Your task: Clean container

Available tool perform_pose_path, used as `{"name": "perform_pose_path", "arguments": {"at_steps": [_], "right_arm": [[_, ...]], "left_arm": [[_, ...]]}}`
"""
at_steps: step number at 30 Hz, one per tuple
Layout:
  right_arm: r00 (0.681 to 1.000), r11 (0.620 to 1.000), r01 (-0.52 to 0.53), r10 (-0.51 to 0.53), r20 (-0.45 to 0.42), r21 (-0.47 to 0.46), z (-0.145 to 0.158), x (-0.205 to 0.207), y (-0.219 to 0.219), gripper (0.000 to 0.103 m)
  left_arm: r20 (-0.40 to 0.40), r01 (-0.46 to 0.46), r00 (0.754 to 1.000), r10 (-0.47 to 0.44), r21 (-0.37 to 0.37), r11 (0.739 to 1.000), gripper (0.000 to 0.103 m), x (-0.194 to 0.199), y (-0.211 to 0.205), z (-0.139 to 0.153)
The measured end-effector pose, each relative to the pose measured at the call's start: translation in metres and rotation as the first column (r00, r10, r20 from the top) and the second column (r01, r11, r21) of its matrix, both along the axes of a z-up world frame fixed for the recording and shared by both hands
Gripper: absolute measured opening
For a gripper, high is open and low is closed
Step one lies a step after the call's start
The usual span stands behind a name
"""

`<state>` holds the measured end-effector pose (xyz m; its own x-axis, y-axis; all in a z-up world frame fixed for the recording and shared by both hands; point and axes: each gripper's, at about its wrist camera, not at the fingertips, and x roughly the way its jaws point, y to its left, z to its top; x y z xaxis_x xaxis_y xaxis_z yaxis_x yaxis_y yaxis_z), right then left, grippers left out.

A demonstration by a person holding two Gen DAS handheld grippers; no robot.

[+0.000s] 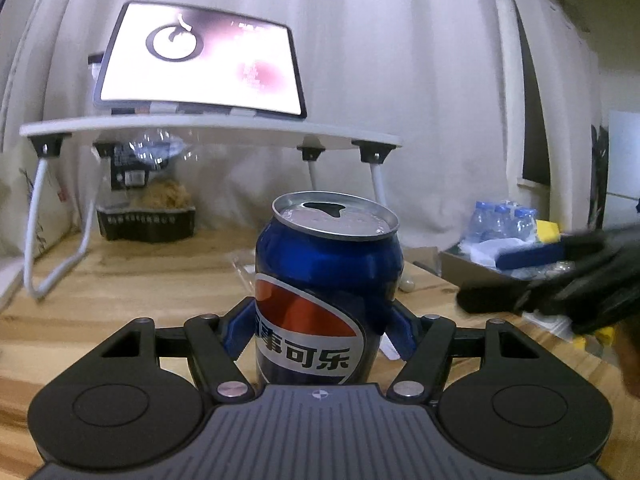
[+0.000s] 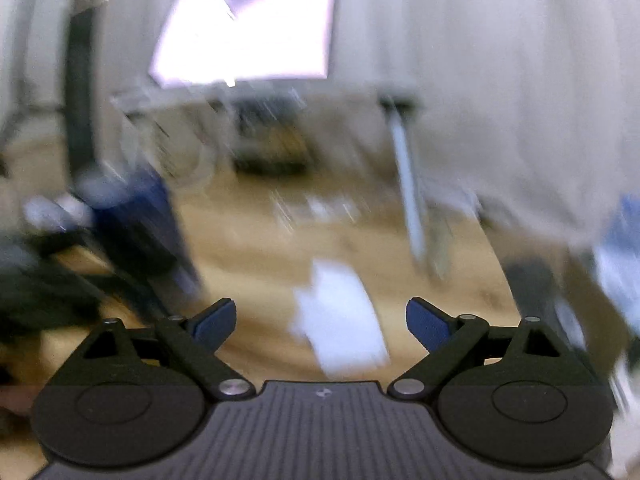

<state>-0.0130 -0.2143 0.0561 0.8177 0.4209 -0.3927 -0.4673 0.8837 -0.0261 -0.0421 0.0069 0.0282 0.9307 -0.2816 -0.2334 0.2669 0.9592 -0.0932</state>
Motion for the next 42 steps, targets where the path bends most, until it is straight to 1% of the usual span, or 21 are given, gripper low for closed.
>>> {"name": "perform_pose_path", "arguments": {"at_steps": [2, 3, 4, 5, 7, 12, 13, 14, 16, 20, 22, 24, 27, 29, 30, 32, 33, 34, 38, 40, 42], "right_arm": [[0.993, 0.991, -0.116, 0.116, 0.007, 0.060, 0.018, -0.010, 0.004, 0.090], [0.988, 0.985, -0.153, 0.152, 0.011, 0.080, 0.023, -0.013, 0.007, 0.090], [0.984, 0.980, -0.179, 0.177, 0.021, 0.086, 0.026, -0.016, 0.013, 0.090], [0.981, 0.979, -0.193, 0.191, 0.037, 0.065, 0.028, -0.019, 0.021, 0.090], [0.974, 0.975, -0.220, 0.218, 0.068, 0.022, 0.030, -0.023, 0.036, 0.090], [0.962, 0.963, -0.266, 0.268, 0.053, -0.032, 0.028, -0.017, 0.065, 0.089], [0.961, 0.962, -0.270, 0.272, 0.050, -0.040, 0.027, -0.017, 0.069, 0.082], [0.961, 0.961, -0.272, 0.274, 0.041, -0.053, 0.024, -0.014, 0.072, 0.072], [0.960, 0.959, -0.277, 0.279, 0.026, -0.060, 0.022, -0.011, 0.075, 0.067], [0.961, 0.961, -0.276, 0.277, 0.014, -0.031, 0.022, -0.008, 0.074, 0.067], [0.962, 0.962, -0.274, 0.274, -0.011, 0.016, 0.025, -0.003, 0.069, 0.067], [0.955, 0.953, -0.277, 0.287, -0.078, 0.125, 0.030, 0.009, 0.057, 0.067], [0.924, 0.902, -0.253, 0.333, -0.189, 0.350, 0.036, 0.033, 0.030, 0.067], [0.881, 0.842, -0.218, 0.387, -0.273, 0.493, 0.033, 0.051, 0.014, 0.067], [0.858, 0.817, -0.197, 0.412, -0.308, 0.542, 0.031, 0.058, 0.007, 0.067], [0.799, 0.760, -0.161, 0.475, -0.369, 0.630, 0.020, 0.073, -0.002, 0.067], [0.778, 0.741, -0.165, 0.503, -0.376, 0.651, 0.016, 0.077, -0.005, 0.067], [0.761, 0.725, -0.173, 0.528, -0.377, 0.667, 0.012, 0.079, -0.007, 0.067], [0.741, 0.676, -0.140, 0.556, -0.376, 0.723, 0.001, 0.083, -0.017, 0.067], [0.744, 0.665, -0.138, 0.559, -0.366, 0.734, 0.000, 0.081, -0.019, 0.070], [0.762, 0.681, -0.147, 0.540, -0.357, 0.717, 0.001, 0.076, -0.017, 0.081]], "left_arm": [[-0.014, 0.006, 1.000, -0.007, -0.013, 1.000, 0.069, 0.001, 0.002, -0.001], [-0.018, 0.015, 1.000, -0.015, -0.015, 1.000, 0.069, 0.001, 0.002, -0.001], [-0.022, 0.023, 0.999, -0.023, -0.017, 1.000, 0.069, 0.001, 0.003, -0.001], [-0.025, 0.031, 0.999, -0.032, -0.019, 0.999, 0.069, 0.000, 0.003, -0.001], [-0.024, 0.043, 0.999, -0.043, -0.015, 0.999, 0.069, -0.001, 0.002, -0.002], [-0.010, 0.071, 0.997, -0.072, -0.007, 0.997, 0.069, -0.005, -0.001, -0.002], [-0.006, 0.078, 0.997, -0.078, -0.007, 0.997, 0.069, -0.006, -0.002, -0.002], [-0.004, 0.079, 0.997, -0.079, -0.004, 0.997, 0.069, -0.007, -0.002, -0.001], [-0.002, 0.081, 0.997, -0.081, -0.007, 0.997, 0.069, -0.008, -0.002, -0.001], [0.017, 0.077, 0.997, -0.077, -0.011, 0.997, 0.070, -0.010, -0.002, -0.001], [0.041, 0.058, 0.997, -0.058, -0.012, 0.998, 0.089, -0.013, -0.001, 0.000], [0.059, 0.053, 0.997, -0.052, -0.016, 0.998, 0.090, -0.016, 0.000, 0.000], [0.074, 0.055, 0.996, -0.054, -0.017, 0.998, 0.090, -0.019, 0.001, 0.001], [0.092, 0.052, 0.994, -0.051, -0.014, 0.999, 0.090, -0.022, 0.001, 0.002], [0.105, 0.050, 0.993, -0.049, -0.013, 0.999, 0.090, -0.024, 0.001, 0.002], [0.121, 0.053, 0.991, -0.051, -0.014, 0.998, 0.085, -0.026, 0.001, 0.003], [0.120, 0.069, 0.991, -0.067, -0.011, 0.998, 0.077, -0.025, 0.001, 0.003], [0.117, 0.080, 0.990, -0.079, -0.005, 0.997, 0.077, -0.025, 0.000, 0.003], [0.153, 0.081, 0.985, -0.084, 0.031, 0.996, 0.074, -0.031, -0.006, 0.003], [0.153, 0.086, 0.984, -0.091, 0.039, 0.996, 0.073, -0.031, -0.008, 0.003], [0.145, 0.093, 0.985, -0.098, 0.042, 0.995, 0.072, -0.030, -0.009, 0.003]]}}
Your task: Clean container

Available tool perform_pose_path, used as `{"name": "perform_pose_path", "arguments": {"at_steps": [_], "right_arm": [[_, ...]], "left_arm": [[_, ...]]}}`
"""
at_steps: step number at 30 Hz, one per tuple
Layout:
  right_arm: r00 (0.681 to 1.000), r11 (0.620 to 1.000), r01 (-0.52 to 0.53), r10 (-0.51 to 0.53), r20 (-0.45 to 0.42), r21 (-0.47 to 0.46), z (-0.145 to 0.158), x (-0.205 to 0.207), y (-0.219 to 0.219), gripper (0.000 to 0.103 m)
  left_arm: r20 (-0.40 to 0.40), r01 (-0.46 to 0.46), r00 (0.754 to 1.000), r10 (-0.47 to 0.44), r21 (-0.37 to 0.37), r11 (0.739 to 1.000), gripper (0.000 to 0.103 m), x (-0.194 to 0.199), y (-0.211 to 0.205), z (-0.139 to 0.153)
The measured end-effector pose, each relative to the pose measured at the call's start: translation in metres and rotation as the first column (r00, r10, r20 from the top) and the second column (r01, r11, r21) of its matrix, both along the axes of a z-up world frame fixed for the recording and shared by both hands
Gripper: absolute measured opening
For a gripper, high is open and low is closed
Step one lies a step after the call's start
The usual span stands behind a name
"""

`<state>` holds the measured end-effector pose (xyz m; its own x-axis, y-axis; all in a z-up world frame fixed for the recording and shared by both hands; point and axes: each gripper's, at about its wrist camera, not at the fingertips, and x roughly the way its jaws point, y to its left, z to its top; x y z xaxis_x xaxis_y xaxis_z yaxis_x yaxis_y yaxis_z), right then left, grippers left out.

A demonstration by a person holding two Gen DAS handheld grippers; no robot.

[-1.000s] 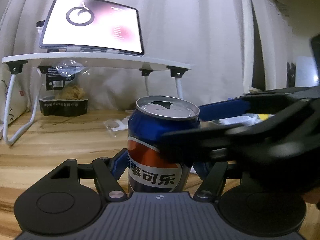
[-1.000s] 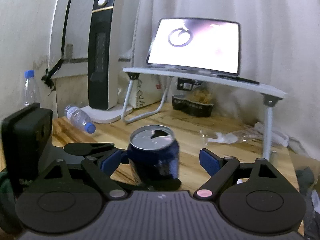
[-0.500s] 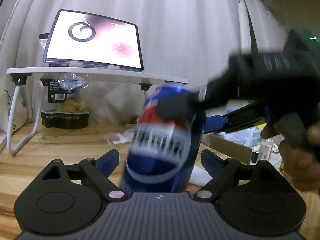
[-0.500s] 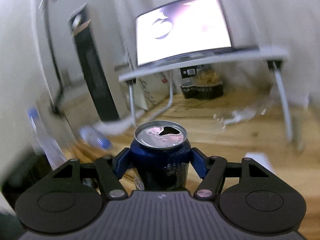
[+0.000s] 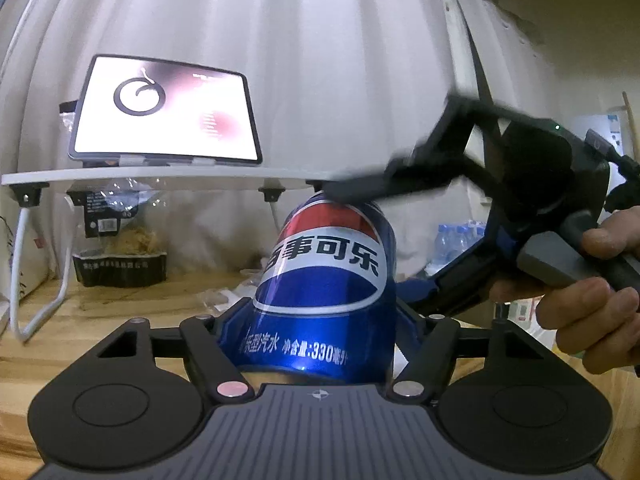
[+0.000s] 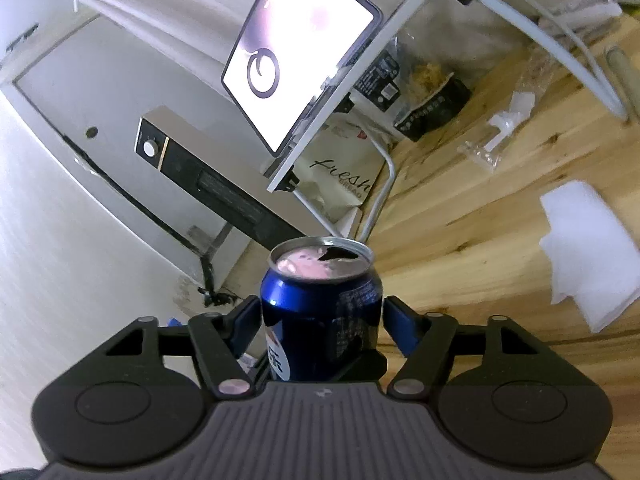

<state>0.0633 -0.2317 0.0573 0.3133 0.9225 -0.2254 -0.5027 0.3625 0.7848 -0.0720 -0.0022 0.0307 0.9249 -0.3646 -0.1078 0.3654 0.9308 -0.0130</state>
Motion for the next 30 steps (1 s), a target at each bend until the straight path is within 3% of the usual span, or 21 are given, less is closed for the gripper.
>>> {"name": "perform_pose_path", "arguments": {"at_steps": [1, 2, 8, 10, 12, 13, 14, 17, 21, 26, 30], "right_arm": [[1.000, 1.000, 0.010, -0.010, 0.007, 0.000, 0.000, -0.002, 0.001, 0.096], [1.000, 1.000, 0.017, -0.017, 0.012, 0.010, 0.000, -0.005, 0.002, 0.099], [0.995, 0.989, 0.098, -0.097, -0.007, 0.111, -0.016, -0.013, 0.003, 0.099], [0.993, 0.984, 0.119, -0.116, -0.031, 0.129, -0.024, -0.011, 0.003, 0.096], [0.990, 0.981, 0.137, -0.130, -0.057, 0.136, -0.033, -0.008, 0.003, 0.084], [0.990, 0.981, 0.131, -0.123, -0.064, 0.142, -0.036, -0.007, 0.004, 0.072], [0.991, 0.981, 0.125, -0.116, -0.071, 0.148, -0.040, -0.006, 0.005, 0.070], [0.989, 0.976, 0.125, -0.110, -0.095, 0.176, -0.050, -0.006, 0.006, 0.067], [0.976, 0.941, 0.126, -0.062, -0.206, 0.313, -0.073, 0.001, -0.001, 0.067], [0.971, 0.904, 0.132, -0.036, -0.235, 0.407, -0.080, -0.001, 0.002, 0.067], [0.974, 0.899, 0.110, -0.012, -0.227, 0.424, -0.081, -0.004, 0.008, 0.067]], "left_arm": [[-0.002, 0.001, 1.000, -0.001, 0.001, 1.000, 0.072, 0.000, 0.000, 0.000], [-0.002, 0.004, 1.000, -0.004, -0.002, 1.000, 0.071, 0.000, 0.000, 0.000], [0.010, 0.008, 1.000, -0.008, -0.006, 1.000, 0.070, -0.001, 0.000, 0.000], [0.014, 0.015, 1.000, -0.014, -0.003, 1.000, 0.070, -0.002, -0.001, 0.000], [0.011, 0.018, 1.000, -0.018, -0.009, 1.000, 0.070, -0.002, -0.001, 0.000], [0.005, 0.022, 1.000, -0.022, -0.017, 1.000, 0.070, -0.001, 0.000, 0.000], [0.003, 0.026, 1.000, -0.026, -0.026, 0.999, 0.069, 0.000, 0.002, 0.000], [0.029, 0.041, 0.999, -0.039, -0.072, 0.997, 0.069, -0.004, 0.007, 0.002], [0.038, 0.046, 0.998, -0.043, -0.090, 0.995, 0.070, -0.005, 0.009, 0.002], [0.067, 0.038, 0.997, -0.032, -0.103, 0.994, 0.069, -0.008, 0.011, 0.003], [0.081, 0.064, 0.995, -0.053, -0.139, 0.988, 0.067, -0.009, 0.016, 0.005]]}}
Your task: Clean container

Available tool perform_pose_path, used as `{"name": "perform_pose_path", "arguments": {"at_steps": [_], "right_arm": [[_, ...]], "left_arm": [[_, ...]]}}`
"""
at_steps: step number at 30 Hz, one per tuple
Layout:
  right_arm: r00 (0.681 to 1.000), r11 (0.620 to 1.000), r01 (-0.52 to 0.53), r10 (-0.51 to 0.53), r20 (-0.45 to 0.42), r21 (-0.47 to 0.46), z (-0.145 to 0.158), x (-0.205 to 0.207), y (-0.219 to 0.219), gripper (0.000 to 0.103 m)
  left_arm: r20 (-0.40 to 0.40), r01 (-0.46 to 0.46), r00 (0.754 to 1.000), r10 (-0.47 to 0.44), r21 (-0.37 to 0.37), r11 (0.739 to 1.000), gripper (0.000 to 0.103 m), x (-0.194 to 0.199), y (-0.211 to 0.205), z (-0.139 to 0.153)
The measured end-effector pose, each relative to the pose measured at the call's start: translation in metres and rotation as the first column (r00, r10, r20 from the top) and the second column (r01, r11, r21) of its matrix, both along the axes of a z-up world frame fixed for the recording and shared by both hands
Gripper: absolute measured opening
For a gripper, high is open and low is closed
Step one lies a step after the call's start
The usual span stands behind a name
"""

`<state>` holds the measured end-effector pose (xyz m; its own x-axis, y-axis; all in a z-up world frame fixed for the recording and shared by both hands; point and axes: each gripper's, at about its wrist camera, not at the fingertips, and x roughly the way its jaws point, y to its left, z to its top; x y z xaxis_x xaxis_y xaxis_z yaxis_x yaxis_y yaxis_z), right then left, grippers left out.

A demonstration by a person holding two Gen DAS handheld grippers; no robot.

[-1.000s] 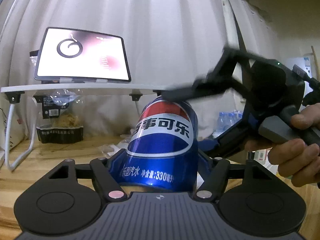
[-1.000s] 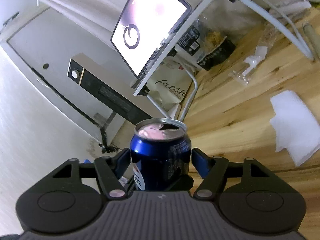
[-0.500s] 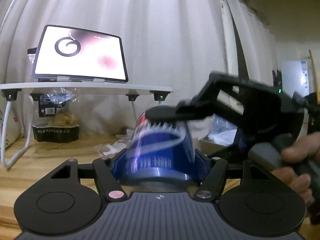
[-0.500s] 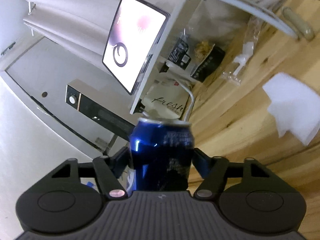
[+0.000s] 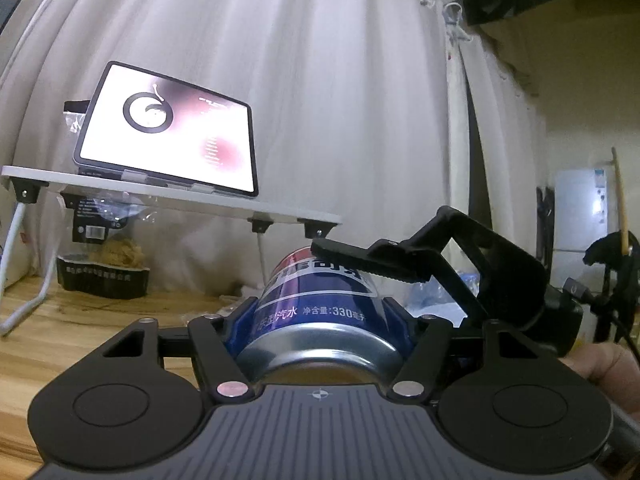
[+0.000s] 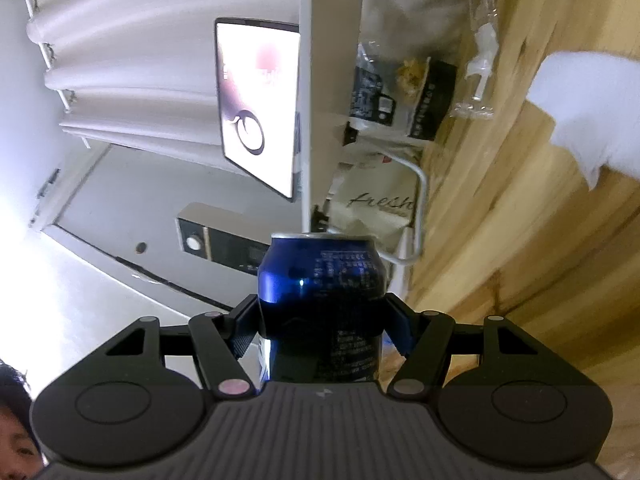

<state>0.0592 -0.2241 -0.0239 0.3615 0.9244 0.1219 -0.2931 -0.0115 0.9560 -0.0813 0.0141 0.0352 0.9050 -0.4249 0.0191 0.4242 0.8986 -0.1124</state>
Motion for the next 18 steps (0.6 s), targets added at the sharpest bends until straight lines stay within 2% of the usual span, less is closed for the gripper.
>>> {"name": "perform_pose_path", "arguments": {"at_steps": [2, 5, 10, 14, 16, 18], "right_arm": [[1.000, 0.999, 0.009, -0.008, 0.024, -0.035, 0.005, -0.001, 0.000, 0.081], [0.998, 0.990, 0.041, -0.036, 0.045, -0.135, 0.014, -0.003, -0.002, 0.100], [0.997, 0.969, 0.073, -0.062, 0.052, -0.236, 0.027, -0.010, -0.004, 0.103], [0.989, 0.940, 0.118, -0.084, 0.119, -0.321, 0.043, -0.016, -0.005, 0.103], [0.982, 0.933, 0.154, -0.109, 0.153, -0.326, 0.048, -0.020, -0.009, 0.103], [0.984, 0.949, 0.145, -0.108, 0.143, -0.280, 0.047, -0.020, -0.015, 0.103]], "left_arm": [[0.006, 0.007, 1.000, -0.007, 0.018, 1.000, 0.067, -0.001, -0.002, 0.000], [0.044, -0.002, 0.999, -0.001, 0.063, 0.998, 0.067, -0.007, -0.008, 0.000], [0.033, -0.009, 0.999, 0.006, 0.075, 0.997, 0.067, -0.005, -0.010, -0.001], [0.040, -0.024, 0.999, 0.020, 0.079, 0.997, 0.067, -0.006, -0.010, -0.001], [0.031, -0.025, 0.999, 0.023, 0.076, 0.997, 0.067, -0.004, -0.009, -0.001], [0.032, -0.022, 0.999, 0.020, 0.076, 0.997, 0.067, -0.004, -0.009, -0.001]]}}
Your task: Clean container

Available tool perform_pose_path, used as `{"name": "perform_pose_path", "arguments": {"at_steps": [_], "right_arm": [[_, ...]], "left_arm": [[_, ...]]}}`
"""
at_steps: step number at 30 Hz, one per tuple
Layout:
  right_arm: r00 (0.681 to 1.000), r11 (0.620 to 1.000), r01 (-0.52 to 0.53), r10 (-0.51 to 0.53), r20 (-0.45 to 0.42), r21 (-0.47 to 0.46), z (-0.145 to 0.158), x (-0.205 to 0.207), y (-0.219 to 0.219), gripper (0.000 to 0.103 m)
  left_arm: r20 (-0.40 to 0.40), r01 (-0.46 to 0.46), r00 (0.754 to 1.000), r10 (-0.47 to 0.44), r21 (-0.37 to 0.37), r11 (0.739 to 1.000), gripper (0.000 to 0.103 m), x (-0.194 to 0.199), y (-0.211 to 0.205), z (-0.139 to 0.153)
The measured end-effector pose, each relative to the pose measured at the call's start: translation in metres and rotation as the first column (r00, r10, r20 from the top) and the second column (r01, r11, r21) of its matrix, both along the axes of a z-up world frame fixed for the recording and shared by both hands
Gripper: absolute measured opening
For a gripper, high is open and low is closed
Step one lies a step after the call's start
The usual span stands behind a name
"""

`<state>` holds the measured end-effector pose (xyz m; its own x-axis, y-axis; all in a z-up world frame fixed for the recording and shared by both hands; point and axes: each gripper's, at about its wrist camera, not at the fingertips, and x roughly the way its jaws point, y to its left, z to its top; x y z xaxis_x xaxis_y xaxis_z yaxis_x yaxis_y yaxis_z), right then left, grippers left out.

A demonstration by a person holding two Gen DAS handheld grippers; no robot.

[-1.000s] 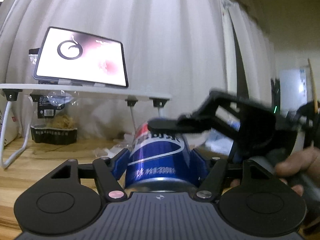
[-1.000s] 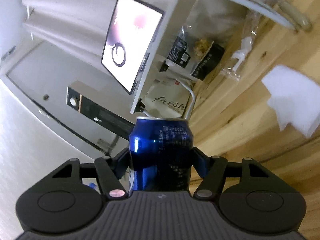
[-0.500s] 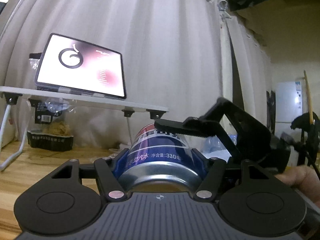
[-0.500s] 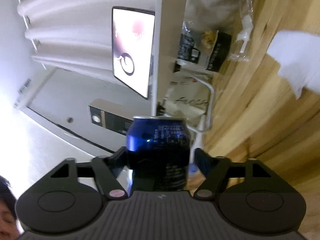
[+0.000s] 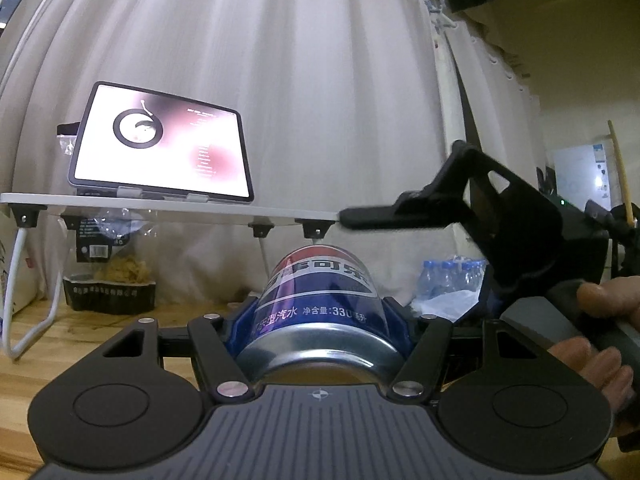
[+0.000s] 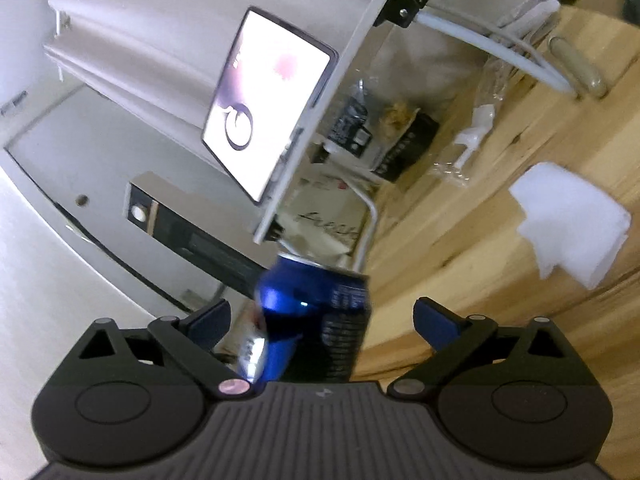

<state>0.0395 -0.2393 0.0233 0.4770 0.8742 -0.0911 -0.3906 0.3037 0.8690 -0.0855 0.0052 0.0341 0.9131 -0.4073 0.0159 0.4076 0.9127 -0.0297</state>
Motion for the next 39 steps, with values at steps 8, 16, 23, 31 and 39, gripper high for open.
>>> {"name": "perform_pose_path", "arguments": {"at_steps": [8, 16, 23, 31, 39], "right_arm": [[0.997, 0.994, -0.054, 0.059, -0.043, 0.098, -0.015, 0.004, -0.002, 0.103], [0.995, 0.977, -0.099, 0.103, -0.010, 0.187, -0.026, 0.007, 0.008, 0.070], [0.997, 0.940, -0.079, 0.077, 0.019, 0.333, -0.044, 0.008, 0.007, 0.069], [0.995, 0.930, -0.100, 0.097, 0.026, 0.355, -0.051, 0.011, 0.011, 0.069], [0.993, 0.927, -0.115, 0.116, 0.019, 0.358, -0.051, 0.009, 0.015, 0.070]], "left_arm": [[0.061, 0.062, 0.996, -0.067, 0.068, 0.996, 0.067, -0.011, -0.011, -0.002], [0.031, 0.086, 0.996, -0.086, 0.000, 0.996, 0.067, -0.007, -0.003, -0.001], [-0.022, 0.163, 0.985, -0.170, -0.176, 0.971, 0.071, 0.003, 0.021, 0.001], [-0.042, 0.171, 0.983, -0.180, -0.164, 0.971, 0.070, 0.005, 0.019, 0.000], [-0.048, 0.143, 0.987, -0.153, -0.163, 0.976, 0.067, 0.007, 0.023, 0.001]]}}
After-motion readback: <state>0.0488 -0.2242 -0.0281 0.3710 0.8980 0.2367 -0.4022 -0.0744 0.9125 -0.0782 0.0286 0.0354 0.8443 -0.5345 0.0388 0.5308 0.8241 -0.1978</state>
